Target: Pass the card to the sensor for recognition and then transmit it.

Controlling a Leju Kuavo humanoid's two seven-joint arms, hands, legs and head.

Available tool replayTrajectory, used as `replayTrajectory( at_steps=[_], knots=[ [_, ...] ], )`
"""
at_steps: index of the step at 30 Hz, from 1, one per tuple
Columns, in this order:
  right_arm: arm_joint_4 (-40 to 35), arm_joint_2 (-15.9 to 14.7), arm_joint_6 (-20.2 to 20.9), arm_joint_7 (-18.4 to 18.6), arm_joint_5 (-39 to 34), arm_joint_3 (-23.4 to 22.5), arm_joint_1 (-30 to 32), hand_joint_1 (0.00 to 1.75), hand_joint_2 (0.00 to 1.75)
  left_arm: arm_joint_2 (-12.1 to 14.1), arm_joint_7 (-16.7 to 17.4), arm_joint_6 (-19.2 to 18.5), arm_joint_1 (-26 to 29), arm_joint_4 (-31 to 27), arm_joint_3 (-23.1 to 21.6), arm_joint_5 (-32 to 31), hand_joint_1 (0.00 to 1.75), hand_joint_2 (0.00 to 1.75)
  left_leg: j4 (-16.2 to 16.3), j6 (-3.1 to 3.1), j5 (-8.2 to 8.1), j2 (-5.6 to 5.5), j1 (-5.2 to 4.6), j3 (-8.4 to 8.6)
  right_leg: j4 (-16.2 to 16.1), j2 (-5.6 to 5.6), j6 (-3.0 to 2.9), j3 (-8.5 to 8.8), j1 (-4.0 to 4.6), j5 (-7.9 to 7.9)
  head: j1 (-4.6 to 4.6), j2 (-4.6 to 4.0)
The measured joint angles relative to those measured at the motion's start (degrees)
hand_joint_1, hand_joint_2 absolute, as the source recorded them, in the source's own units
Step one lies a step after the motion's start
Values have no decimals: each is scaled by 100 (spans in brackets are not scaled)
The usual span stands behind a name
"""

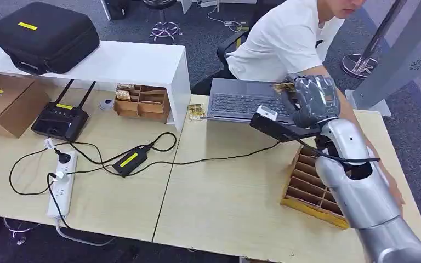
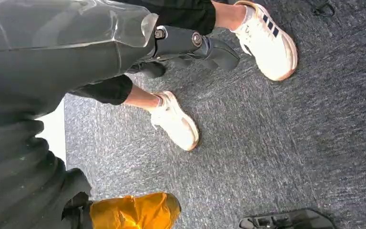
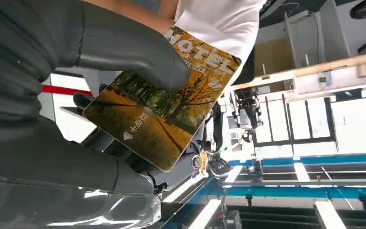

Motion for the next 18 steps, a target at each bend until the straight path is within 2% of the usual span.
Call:
replayTrajectory(
  at_steps=[5, 18],
  knots=[
    [201, 30, -28, 81, -9, 212, -41, 175, 175, 0, 0, 9, 2, 0, 0, 2, 0, 175, 0, 1, 0, -4, -1, -2, -3, -3, 0, 0, -1, 0, 0, 0],
    [380, 30, -83, 107, -9, 393, -37, 175, 175, 4, 37, 11, 9, 0, -2, 11, 0, 175, 1, 0, 1, -5, 0, -1, -1, -2, 0, -3, 0, 0, 2, 0]
  ],
)
